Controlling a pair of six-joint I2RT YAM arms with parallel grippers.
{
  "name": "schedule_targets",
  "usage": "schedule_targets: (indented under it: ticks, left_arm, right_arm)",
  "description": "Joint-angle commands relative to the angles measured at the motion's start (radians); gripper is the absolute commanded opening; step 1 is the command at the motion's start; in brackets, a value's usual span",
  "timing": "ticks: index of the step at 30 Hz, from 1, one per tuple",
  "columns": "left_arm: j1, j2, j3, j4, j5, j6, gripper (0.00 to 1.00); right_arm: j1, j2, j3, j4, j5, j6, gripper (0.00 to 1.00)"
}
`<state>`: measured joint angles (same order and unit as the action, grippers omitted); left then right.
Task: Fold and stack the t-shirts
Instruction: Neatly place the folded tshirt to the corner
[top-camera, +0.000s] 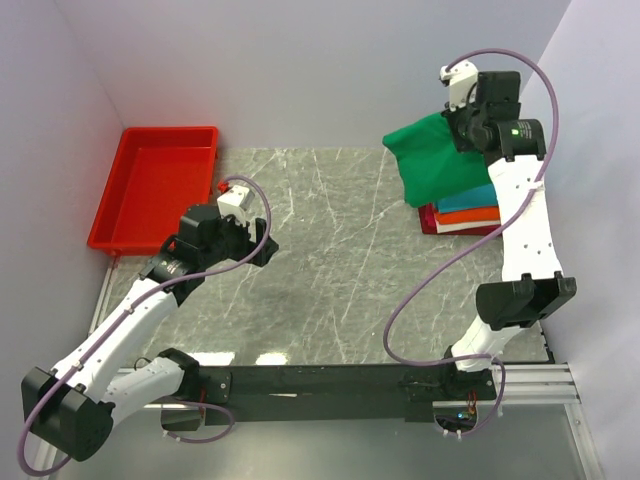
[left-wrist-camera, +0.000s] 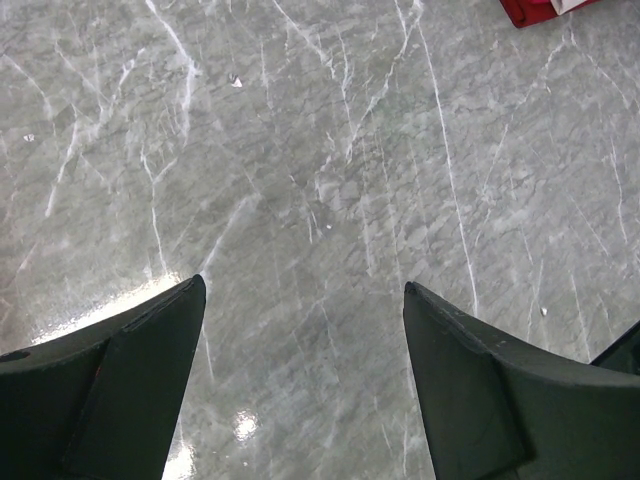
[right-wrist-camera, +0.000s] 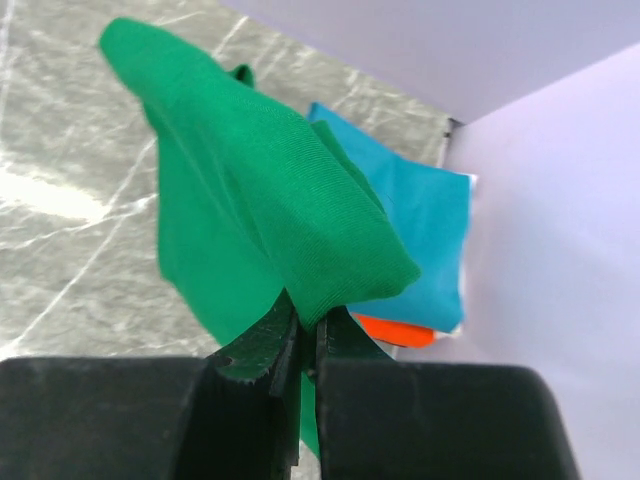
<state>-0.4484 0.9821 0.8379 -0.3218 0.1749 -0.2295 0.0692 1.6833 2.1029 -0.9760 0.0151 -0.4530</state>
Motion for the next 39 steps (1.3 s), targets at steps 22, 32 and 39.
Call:
schedule_targets:
  ticks: [22,32,39]
  left_arm:
    - [0.002,-0.006,-0.010,0.010,0.001,0.025,0.85]
    - [0.002,-0.002,-0.010,0.010,0.005,0.022,0.85]
    - [0.002,-0.013,-0.010,0.013,-0.024,0.016,0.86]
  right_arm:
    - [-0.218,0.228,0.143,0.028,0.063,-0.130,0.00]
    - [-0.246,0.320,0.126,0.209,0.224,-0.161,0.00]
    - [-0.197,0.322,0.029,0.368,0.405,-0.133,0.83]
